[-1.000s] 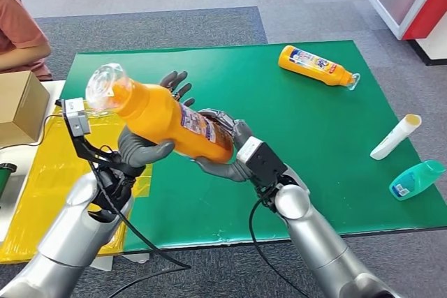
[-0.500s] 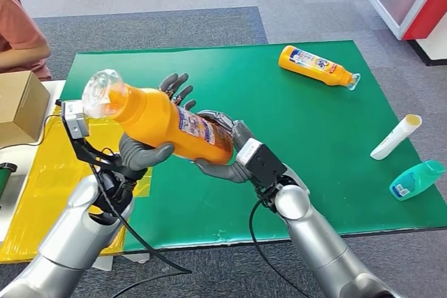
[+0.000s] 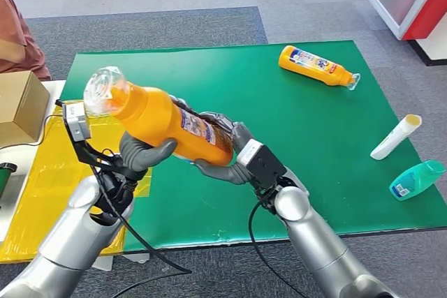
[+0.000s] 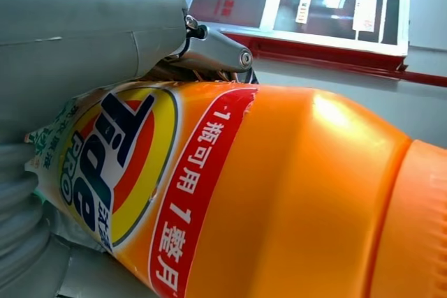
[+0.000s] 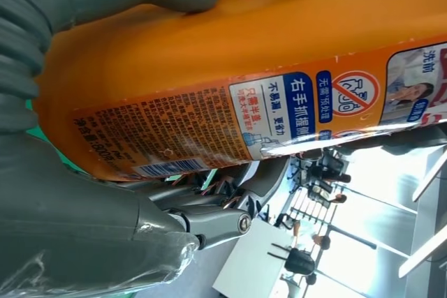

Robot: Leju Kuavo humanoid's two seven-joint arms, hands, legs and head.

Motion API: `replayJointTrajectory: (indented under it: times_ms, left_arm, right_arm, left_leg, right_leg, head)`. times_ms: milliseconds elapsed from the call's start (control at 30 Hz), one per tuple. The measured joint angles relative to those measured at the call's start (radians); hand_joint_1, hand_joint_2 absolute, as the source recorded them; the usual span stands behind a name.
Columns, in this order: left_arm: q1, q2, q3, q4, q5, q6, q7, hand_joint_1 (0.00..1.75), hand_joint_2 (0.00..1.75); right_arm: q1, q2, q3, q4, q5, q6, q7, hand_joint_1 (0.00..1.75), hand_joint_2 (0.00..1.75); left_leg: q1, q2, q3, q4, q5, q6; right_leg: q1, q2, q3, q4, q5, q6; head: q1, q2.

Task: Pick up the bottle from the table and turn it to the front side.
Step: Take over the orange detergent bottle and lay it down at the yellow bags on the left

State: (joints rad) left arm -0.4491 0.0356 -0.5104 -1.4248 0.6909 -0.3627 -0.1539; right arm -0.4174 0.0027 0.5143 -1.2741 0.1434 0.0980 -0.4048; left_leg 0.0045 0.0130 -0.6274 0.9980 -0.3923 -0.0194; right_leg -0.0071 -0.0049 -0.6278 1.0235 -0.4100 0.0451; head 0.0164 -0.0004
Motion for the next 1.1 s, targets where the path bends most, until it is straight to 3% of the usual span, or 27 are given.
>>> replayJointTrajectory:
  times_ms: [100,133,233,267,333,567,833,967,1100]
  left_arm:
    - [0.001,0.002,0.000,0.000,0.001,0.000,-0.002,1.75,1.75]
    - [0.003,0.003,0.001,0.000,0.003,0.000,-0.004,1.75,1.75]
    - [0.015,0.006,0.006,-0.007,0.004,0.000,-0.018,1.75,1.75]
    - [0.020,0.007,0.008,-0.010,0.002,0.003,-0.023,1.75,1.75]
    - [0.036,0.009,0.015,-0.024,-0.038,0.032,-0.046,1.75,1.75]
    - [0.142,0.012,0.082,-0.164,-0.364,0.319,-0.164,1.75,1.75]
    - [0.281,0.015,0.172,-0.329,-0.885,0.786,-0.297,1.75,1.75]
    - [0.332,0.015,0.192,-0.373,-1.131,0.949,-0.301,1.75,1.75]
    - [0.380,0.001,0.229,-0.381,-1.573,1.048,-0.213,1.75,1.75]
  right_arm:
    - [0.000,0.000,0.001,0.000,0.000,-0.001,0.000,1.75,1.75]
    - [0.000,0.000,0.002,0.000,0.000,-0.002,0.000,1.50,1.75]
    - [0.000,0.000,0.003,0.000,0.000,-0.004,0.000,0.19,1.75]
    - [0.000,0.000,0.004,0.000,0.000,-0.005,0.000,0.00,1.75]
    - [-0.001,0.000,0.004,0.001,0.000,-0.014,0.011,0.00,1.75]
    - [0.016,-0.017,-0.046,0.003,0.000,-0.066,0.067,0.00,1.75]
    - [0.077,-0.048,-0.142,-0.042,0.028,-0.105,0.106,0.00,1.75]
    - [0.088,-0.062,-0.180,-0.077,0.040,-0.105,0.109,0.00,1.75]
    - [0.087,-0.070,-0.207,-0.109,0.048,-0.100,0.114,0.00,1.75]
  left_leg:
    - [0.000,0.000,0.000,0.000,0.000,0.000]
    - [0.000,0.000,0.000,0.000,0.000,0.000]
    - [0.000,0.000,0.000,0.000,0.000,0.000]
    - [0.000,0.000,0.000,0.000,0.000,0.000]
    - [0.000,0.000,0.000,0.000,0.000,0.000]
    - [0.000,0.000,-0.001,0.000,0.000,0.000]
    - [0.000,0.000,-0.001,0.000,-0.001,0.000]
    - [0.000,0.000,-0.001,0.000,-0.001,0.000]
    - [0.000,0.000,-0.001,0.000,-0.001,0.001]
  right_leg:
    - [0.000,0.000,0.000,0.000,0.000,0.000]
    - [0.000,0.000,0.000,0.000,0.000,0.000]
    - [0.000,0.000,0.000,0.000,0.000,0.000]
    - [0.000,0.000,0.000,0.000,0.000,0.000]
    - [0.000,0.000,0.000,0.000,0.000,0.000]
    - [0.000,0.000,-0.001,0.000,0.000,0.000]
    - [0.000,0.000,-0.001,0.000,-0.001,0.000]
    - [0.000,0.000,-0.001,0.000,-0.001,0.000]
    - [0.000,0.000,-0.001,0.000,0.000,0.000]
  head:
    - [0.000,0.000]
    - [0.000,0.000]
    - [0.000,0.000]
    - [0.000,0.000]
    - [0.000,0.000]
    - [0.000,0.000]
    - [0.000,0.000]
    - [0.000,0.000]
    - [0.000,0.000]
